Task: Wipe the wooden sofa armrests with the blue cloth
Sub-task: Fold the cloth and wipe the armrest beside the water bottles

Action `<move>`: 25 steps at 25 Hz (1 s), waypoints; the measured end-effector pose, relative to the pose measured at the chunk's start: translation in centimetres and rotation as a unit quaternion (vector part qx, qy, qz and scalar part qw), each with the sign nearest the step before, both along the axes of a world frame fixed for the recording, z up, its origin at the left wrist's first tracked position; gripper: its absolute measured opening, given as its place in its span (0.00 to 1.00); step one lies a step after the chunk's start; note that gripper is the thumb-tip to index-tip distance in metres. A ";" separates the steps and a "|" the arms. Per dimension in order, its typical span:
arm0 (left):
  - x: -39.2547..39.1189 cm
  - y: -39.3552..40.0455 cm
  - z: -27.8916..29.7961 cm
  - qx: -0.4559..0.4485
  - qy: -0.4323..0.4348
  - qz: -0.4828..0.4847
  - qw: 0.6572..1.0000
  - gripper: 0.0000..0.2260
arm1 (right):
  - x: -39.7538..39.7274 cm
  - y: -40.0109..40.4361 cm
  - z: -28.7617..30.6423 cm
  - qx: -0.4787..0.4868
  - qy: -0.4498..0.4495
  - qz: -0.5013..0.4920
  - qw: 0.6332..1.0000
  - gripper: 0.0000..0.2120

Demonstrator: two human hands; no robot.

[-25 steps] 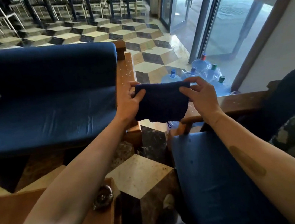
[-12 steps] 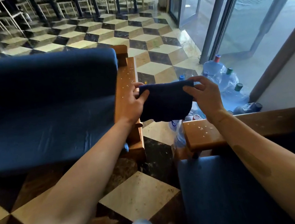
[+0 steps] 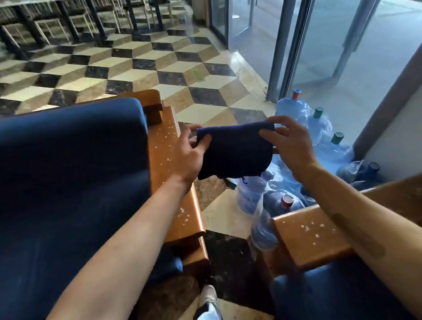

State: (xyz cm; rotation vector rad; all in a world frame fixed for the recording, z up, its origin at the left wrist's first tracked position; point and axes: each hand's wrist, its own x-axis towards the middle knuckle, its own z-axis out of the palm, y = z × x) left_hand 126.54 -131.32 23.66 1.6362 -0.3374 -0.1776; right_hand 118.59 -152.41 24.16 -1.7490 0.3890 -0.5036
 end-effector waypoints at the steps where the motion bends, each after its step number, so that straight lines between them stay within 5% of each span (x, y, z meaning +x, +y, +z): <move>1: 2.1 -0.3 0.2 0.010 -0.005 -0.004 1.000 0.06 | 1.8 -0.1 0.1 -0.001 0.005 -0.012 1.000 0.13; 14: 16.0 -6.2 0.8 0.004 0.030 -0.085 0.996 0.08 | 12.9 -4.6 0.2 0.012 0.012 -0.093 0.996 0.13; 25: 13.3 -17.5 0.9 0.012 -0.003 -0.169 0.986 0.05 | 5.4 -12.1 1.5 -0.007 -0.016 -0.199 0.980 0.10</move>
